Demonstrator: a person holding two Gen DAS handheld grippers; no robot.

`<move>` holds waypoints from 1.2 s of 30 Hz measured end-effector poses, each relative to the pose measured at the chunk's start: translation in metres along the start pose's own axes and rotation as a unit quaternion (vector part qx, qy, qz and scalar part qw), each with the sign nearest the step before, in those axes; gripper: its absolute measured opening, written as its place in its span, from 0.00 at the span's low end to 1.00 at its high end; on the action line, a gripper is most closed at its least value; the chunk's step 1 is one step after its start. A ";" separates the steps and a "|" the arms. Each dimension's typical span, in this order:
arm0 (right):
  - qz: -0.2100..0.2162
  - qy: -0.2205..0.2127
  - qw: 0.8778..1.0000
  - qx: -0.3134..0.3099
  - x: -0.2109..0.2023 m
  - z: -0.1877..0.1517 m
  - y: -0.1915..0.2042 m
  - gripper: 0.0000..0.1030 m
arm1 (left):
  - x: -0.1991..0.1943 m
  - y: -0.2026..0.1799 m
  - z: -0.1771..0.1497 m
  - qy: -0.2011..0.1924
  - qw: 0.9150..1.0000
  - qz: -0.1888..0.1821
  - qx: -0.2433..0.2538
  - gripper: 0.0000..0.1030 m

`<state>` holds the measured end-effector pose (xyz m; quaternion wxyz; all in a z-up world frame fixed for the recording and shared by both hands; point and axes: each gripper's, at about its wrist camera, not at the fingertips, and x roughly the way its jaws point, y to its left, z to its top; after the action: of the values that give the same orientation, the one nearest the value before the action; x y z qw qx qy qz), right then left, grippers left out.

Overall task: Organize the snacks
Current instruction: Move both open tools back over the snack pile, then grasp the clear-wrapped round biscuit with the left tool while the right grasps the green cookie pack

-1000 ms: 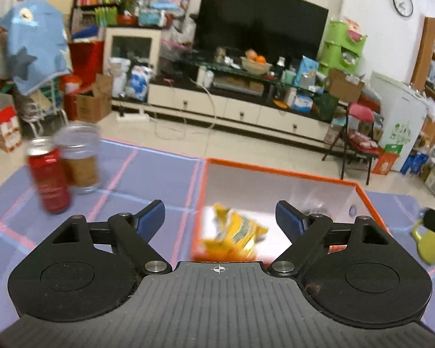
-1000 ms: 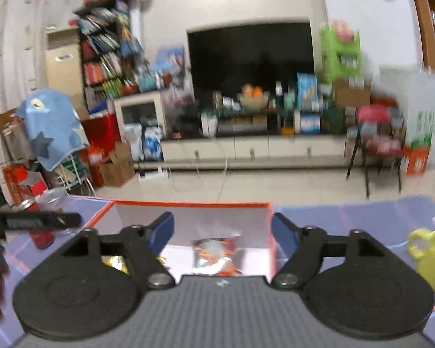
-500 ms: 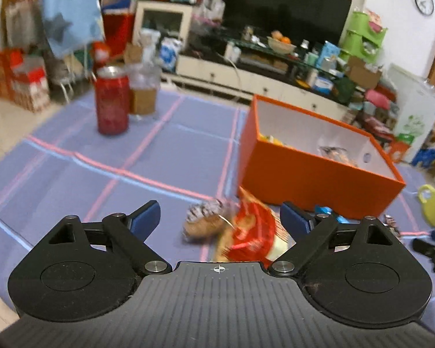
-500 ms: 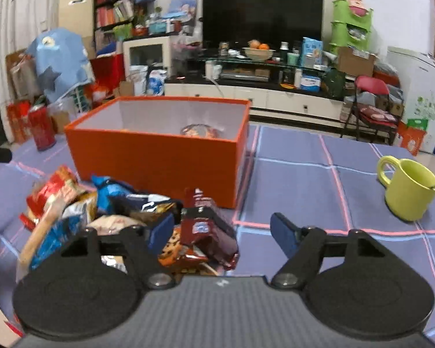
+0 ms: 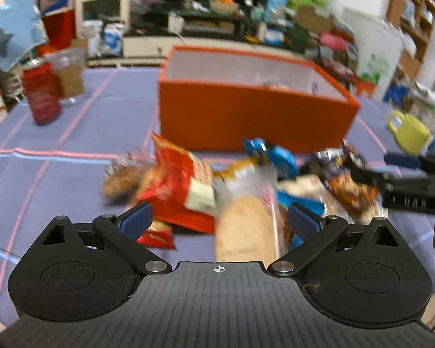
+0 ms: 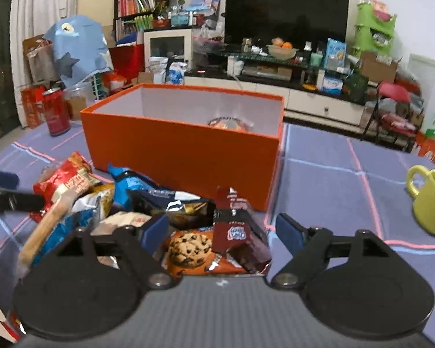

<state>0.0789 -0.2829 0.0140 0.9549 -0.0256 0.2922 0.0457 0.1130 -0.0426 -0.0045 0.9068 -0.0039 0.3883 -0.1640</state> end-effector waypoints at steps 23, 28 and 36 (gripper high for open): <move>0.075 0.086 0.993 0.022 -0.044 -0.042 0.057 0.73 | 0.015 0.013 -0.012 0.051 0.996 -0.051 0.047 0.72; 0.061 0.093 0.994 0.004 -0.039 -0.049 0.064 0.70 | 0.007 0.025 -0.008 0.039 0.997 -0.065 0.020 0.66; 0.082 0.124 0.989 0.030 -0.027 -0.056 0.064 0.68 | 0.011 0.014 -0.012 0.052 0.992 -0.097 0.056 0.47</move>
<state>0.0191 -0.2250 -0.0184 0.9049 0.0214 0.4102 0.1116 0.1159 -0.0316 -0.0224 0.8639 0.0177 0.4229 -0.2730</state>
